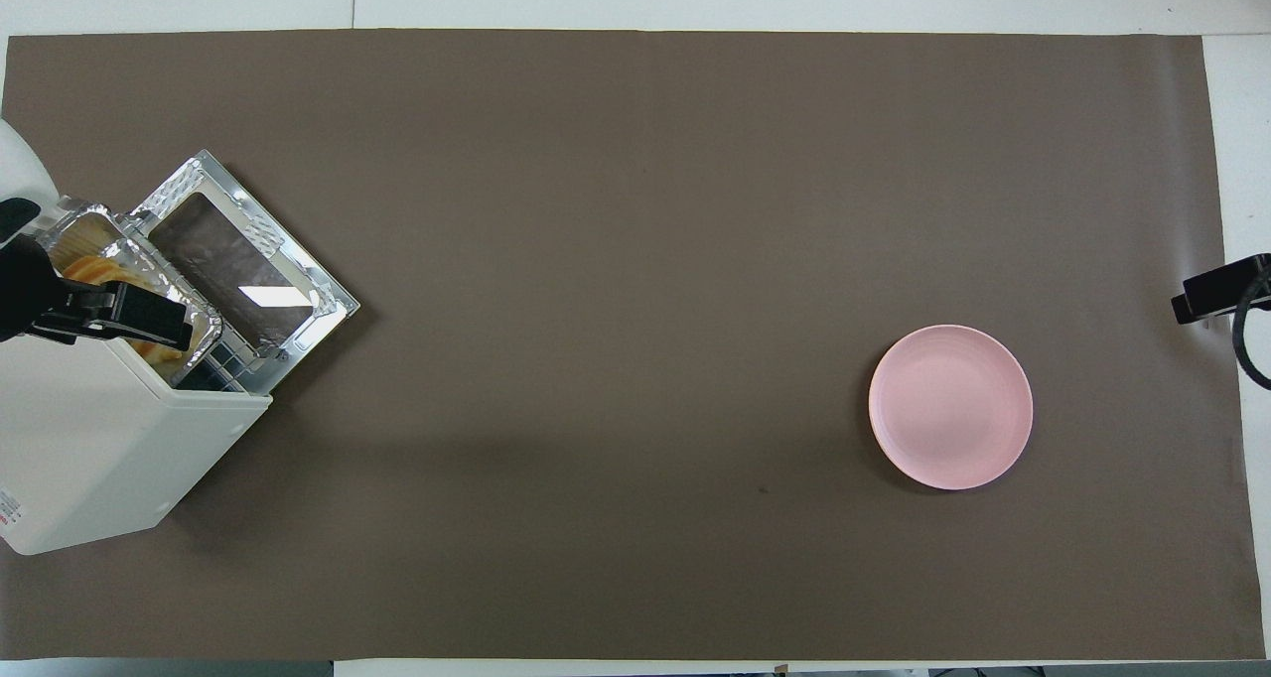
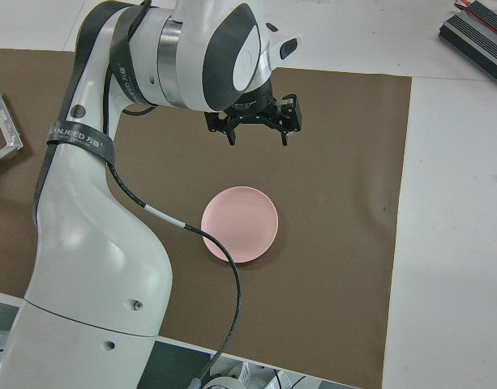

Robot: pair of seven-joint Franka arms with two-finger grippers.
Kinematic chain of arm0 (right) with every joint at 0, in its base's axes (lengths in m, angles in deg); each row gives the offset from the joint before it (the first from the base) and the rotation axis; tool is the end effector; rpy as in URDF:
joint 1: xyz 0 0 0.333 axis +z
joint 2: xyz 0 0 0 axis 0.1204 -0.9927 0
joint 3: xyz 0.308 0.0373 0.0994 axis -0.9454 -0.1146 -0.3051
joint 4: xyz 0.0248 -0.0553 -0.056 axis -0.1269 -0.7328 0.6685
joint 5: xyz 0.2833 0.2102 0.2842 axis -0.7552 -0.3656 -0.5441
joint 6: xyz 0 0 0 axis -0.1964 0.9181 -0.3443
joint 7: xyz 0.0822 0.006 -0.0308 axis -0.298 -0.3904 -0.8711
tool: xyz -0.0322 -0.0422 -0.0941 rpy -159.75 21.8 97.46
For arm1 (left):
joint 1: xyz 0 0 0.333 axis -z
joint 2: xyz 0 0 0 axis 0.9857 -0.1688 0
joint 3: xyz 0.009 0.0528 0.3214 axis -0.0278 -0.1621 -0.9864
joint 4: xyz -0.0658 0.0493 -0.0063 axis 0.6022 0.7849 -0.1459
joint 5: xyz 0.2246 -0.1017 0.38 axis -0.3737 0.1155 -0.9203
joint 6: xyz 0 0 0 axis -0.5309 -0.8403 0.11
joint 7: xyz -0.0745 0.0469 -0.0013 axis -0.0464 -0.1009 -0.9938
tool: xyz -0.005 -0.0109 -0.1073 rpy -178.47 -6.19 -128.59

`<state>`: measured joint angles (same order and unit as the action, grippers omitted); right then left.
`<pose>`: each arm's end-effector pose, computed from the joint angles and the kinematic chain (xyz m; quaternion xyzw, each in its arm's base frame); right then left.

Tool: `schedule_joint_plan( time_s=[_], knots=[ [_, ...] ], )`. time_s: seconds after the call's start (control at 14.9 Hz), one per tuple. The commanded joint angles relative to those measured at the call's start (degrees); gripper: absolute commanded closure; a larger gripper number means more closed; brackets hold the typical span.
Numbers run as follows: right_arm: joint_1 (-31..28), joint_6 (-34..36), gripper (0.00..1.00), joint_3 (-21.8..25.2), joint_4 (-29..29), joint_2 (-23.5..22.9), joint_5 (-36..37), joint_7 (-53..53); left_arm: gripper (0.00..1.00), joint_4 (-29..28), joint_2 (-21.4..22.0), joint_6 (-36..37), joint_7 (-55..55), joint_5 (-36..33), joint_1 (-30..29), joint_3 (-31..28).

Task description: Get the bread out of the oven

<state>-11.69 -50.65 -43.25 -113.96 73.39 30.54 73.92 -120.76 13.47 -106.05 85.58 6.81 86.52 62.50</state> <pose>0.5923 -0.0676 0.6254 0.9971 0.0456 -0.0601 0.0076 0.5749 -0.0649 0.6207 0.9951 -0.0706 -0.0686 0.0082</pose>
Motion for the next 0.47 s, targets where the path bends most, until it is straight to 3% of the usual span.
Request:
schedule_joint_plan(
  time_s=[0.0, 0.4],
  knots=[
    [-0.49, 0.36, 0.0, -0.36, -0.68, 0.87, 0.42, -1.19, 0.0, -2.19, 1.8, -1.26, -0.45, -0.72, -0.61, 0.57],
    [-0.49, 0.36, 0.0, -0.36, -0.68, 0.87, 0.42, -1.19, 0.0, -2.19, 1.8, -1.43, -0.79, -0.98, -0.7, 0.31]
  ],
)
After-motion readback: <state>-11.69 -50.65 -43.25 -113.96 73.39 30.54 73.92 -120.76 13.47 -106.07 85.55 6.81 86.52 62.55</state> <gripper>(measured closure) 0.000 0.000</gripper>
